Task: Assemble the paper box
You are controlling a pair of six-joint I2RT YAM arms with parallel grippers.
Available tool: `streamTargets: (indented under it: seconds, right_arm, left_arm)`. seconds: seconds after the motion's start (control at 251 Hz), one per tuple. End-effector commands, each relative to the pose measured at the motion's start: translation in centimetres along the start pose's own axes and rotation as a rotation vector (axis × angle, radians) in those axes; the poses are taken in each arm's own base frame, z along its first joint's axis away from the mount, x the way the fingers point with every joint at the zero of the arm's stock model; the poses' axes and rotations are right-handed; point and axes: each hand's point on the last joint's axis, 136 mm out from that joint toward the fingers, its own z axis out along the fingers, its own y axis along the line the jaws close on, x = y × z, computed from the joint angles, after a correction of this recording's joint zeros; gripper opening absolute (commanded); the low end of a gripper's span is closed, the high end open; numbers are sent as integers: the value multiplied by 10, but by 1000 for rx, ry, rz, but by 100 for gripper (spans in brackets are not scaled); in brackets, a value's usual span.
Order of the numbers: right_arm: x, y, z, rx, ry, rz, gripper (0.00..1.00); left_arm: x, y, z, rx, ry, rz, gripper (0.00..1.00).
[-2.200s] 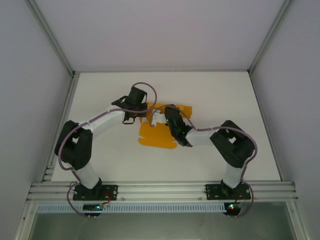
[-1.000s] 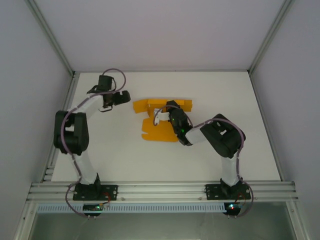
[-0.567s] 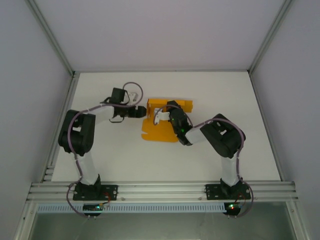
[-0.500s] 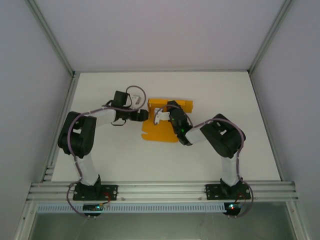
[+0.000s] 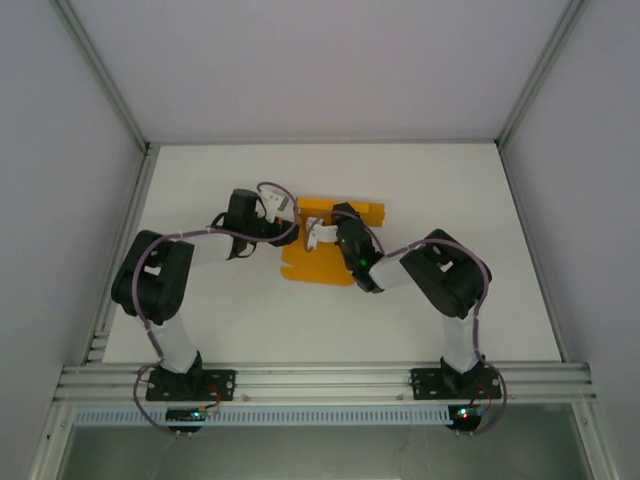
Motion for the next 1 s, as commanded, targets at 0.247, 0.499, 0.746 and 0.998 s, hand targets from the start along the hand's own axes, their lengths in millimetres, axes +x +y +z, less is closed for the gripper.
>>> streamTargets:
  seconds: [0.247,0.499,0.746,0.998]
  right_arm:
    - [-6,10,-12,-63,-26,9,0]
    - [-13,40,-20,-156,-55,8,0]
    - [-18,66,-26,-327,-108,26,0]
    - [-23,79,-31,-434,-118,57,0]
  left_arm:
    - [-29,-6,7,31,-126,94,51]
    - [-23,-4,27,31,-100,92,55]
    - [-34,-21,32,127,-119,108,54]
    - [-46,-41,41,190,-172,109,52]
